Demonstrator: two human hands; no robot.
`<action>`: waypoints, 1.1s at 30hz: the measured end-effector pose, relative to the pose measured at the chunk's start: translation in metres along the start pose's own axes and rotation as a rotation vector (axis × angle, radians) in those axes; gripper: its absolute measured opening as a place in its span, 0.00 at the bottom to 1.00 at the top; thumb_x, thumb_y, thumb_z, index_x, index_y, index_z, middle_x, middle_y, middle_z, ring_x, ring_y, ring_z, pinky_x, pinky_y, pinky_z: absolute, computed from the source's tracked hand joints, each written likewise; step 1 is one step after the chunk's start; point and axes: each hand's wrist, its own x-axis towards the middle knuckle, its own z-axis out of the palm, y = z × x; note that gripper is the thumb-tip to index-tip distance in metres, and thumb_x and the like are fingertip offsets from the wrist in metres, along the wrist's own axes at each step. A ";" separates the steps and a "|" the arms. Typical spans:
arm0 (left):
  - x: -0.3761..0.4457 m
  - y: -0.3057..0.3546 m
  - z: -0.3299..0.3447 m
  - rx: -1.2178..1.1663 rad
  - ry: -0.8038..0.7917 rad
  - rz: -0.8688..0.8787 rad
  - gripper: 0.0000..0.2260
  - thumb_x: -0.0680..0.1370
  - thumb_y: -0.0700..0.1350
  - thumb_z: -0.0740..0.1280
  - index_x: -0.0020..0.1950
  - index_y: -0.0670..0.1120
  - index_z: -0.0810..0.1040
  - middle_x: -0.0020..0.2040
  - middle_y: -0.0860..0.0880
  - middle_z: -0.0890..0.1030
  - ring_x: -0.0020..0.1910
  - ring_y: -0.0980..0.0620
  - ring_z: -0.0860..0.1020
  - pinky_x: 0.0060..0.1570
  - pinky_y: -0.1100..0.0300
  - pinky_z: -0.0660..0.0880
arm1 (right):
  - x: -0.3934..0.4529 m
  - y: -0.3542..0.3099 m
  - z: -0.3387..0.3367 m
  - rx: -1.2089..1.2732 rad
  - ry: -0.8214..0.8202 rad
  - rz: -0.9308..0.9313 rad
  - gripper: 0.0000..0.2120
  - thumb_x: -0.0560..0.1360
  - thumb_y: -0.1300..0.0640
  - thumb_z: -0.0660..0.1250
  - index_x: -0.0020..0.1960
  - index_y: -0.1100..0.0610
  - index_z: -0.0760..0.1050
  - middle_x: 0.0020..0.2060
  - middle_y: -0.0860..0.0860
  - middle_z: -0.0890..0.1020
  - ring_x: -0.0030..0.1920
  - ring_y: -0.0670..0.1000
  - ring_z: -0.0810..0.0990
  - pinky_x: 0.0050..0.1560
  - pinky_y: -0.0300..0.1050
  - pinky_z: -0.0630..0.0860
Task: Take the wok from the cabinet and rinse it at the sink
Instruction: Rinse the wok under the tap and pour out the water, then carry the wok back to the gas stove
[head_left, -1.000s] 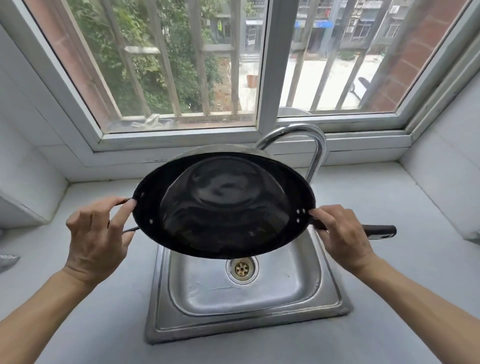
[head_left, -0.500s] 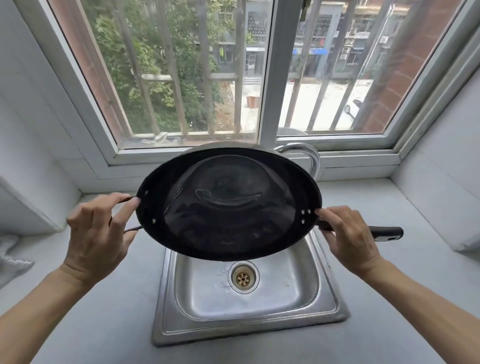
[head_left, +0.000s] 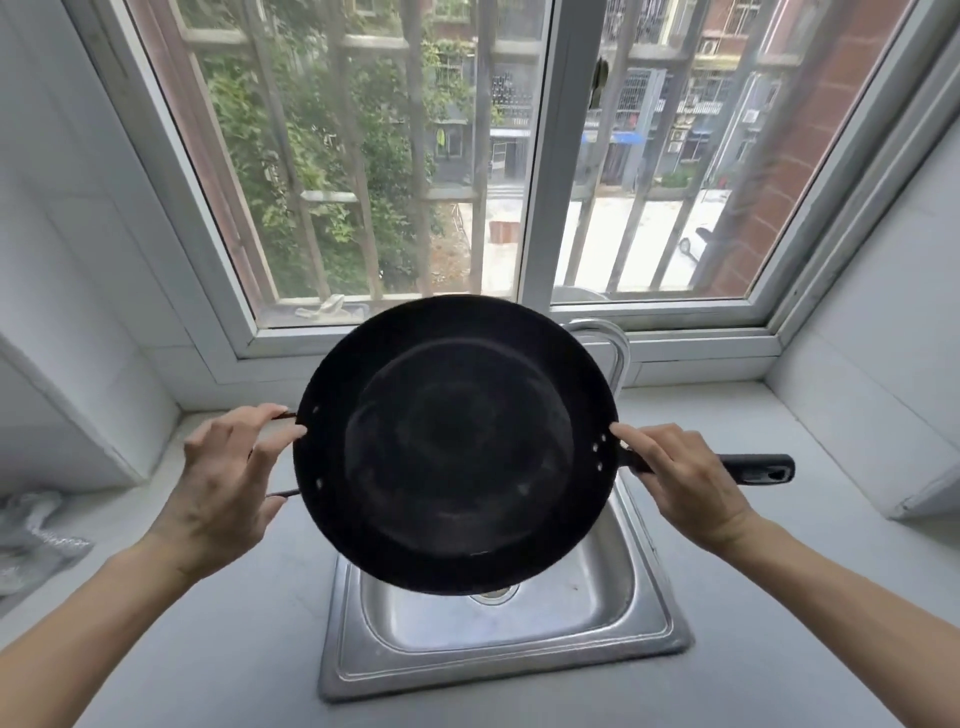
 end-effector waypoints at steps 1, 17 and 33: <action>-0.002 -0.001 -0.001 -0.038 -0.050 -0.011 0.46 0.49 0.37 0.84 0.64 0.45 0.70 0.64 0.40 0.74 0.61 0.37 0.72 0.56 0.48 0.61 | 0.002 -0.002 -0.003 -0.008 -0.016 -0.012 0.35 0.68 0.70 0.74 0.70 0.55 0.66 0.49 0.54 0.80 0.44 0.57 0.77 0.43 0.52 0.72; -0.023 -0.017 0.008 -0.318 -0.279 0.009 0.46 0.48 0.43 0.85 0.64 0.50 0.71 0.61 0.51 0.77 0.57 0.45 0.73 0.51 0.52 0.64 | -0.013 -0.019 -0.037 -0.157 -0.235 -0.032 0.13 0.75 0.63 0.70 0.59 0.58 0.75 0.52 0.51 0.79 0.48 0.53 0.76 0.45 0.46 0.71; 0.078 0.142 -0.060 -0.267 -0.242 0.265 0.38 0.53 0.54 0.78 0.62 0.56 0.71 0.56 0.52 0.80 0.57 0.45 0.75 0.55 0.52 0.64 | -0.173 0.027 -0.177 -0.259 -0.136 0.227 0.08 0.77 0.61 0.67 0.56 0.56 0.75 0.48 0.51 0.78 0.47 0.55 0.76 0.45 0.51 0.74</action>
